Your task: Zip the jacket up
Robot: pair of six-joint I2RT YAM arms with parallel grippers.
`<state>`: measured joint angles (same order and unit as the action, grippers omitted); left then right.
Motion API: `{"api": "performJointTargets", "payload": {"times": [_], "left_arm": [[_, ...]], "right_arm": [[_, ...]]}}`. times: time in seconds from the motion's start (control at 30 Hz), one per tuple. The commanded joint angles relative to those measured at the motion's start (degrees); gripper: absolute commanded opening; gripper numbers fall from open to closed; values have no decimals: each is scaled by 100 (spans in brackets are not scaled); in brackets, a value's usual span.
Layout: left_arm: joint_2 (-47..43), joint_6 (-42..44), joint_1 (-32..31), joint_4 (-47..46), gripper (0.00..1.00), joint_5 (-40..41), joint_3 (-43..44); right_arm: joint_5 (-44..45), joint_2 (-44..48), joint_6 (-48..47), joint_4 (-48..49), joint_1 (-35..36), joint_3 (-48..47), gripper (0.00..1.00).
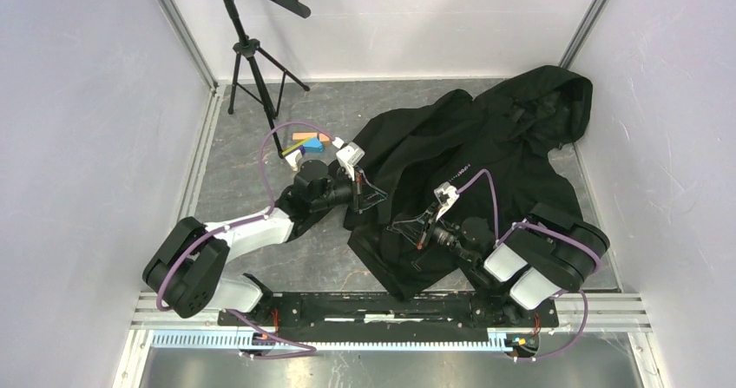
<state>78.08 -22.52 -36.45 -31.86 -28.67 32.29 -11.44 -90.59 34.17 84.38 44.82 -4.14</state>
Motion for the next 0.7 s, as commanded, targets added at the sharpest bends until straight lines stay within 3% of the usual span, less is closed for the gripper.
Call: {"api": "performJointTargets", "payload": {"times": [0.0,0.67], "left_arm": [[-57,-83,-47,-275,2,-122,181],[-30,-79,-82,-271,2,-131,209]], "right_arm": [[-25,30,-87,1461,-35,-40,0],[-31,70,-66,1665,-35,-65,0]]}}
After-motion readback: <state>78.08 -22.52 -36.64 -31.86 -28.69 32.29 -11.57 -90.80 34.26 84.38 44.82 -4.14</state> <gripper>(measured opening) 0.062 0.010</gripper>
